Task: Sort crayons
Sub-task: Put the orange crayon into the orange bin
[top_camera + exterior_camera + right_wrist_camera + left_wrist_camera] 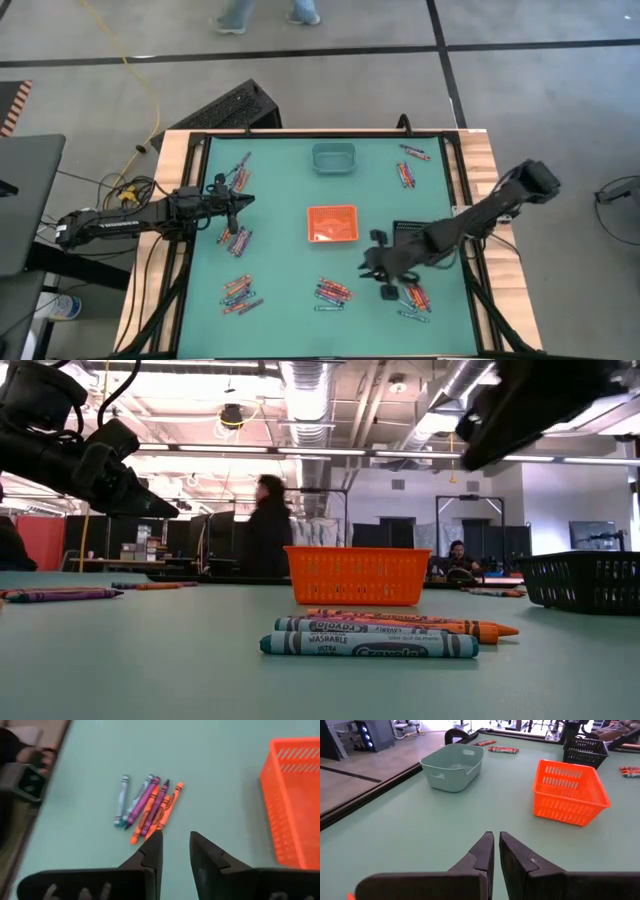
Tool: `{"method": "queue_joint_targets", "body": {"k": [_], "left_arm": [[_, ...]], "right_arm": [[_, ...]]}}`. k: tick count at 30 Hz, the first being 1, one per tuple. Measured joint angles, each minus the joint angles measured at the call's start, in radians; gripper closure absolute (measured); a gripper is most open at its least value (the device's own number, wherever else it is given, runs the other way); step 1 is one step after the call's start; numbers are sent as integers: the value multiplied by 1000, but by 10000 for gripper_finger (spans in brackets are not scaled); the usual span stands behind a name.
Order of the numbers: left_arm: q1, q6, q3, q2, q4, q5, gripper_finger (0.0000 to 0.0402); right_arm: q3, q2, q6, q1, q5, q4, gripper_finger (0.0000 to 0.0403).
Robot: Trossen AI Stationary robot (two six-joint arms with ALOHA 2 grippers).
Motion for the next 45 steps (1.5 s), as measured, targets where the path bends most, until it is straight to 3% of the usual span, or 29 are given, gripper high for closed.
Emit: {"method": "queue_joint_targets", "body": {"k": [5, 11, 18, 27, 37, 45], "left_arm": [[0, 0, 0, 0, 0, 0, 384], [0, 0, 0, 0, 0, 0, 384], [0, 0, 0, 0, 0, 0, 384], [0, 0, 0, 0, 0, 0, 384], [0, 0, 0, 0, 0, 0, 384], [0, 0, 0, 0, 0, 0, 384]], "right_arm": [[104, 163, 43, -22, 8, 14, 310], [199, 341, -6, -48, 92, 135, 310], [308, 466, -17, -83, 78, 107, 310], [320, 504, 25, -118, -52, 104, 310], [320, 500, 69, -114, -50, 104, 302], [320, 501, 132, -102, 10, 80, 275]]}}
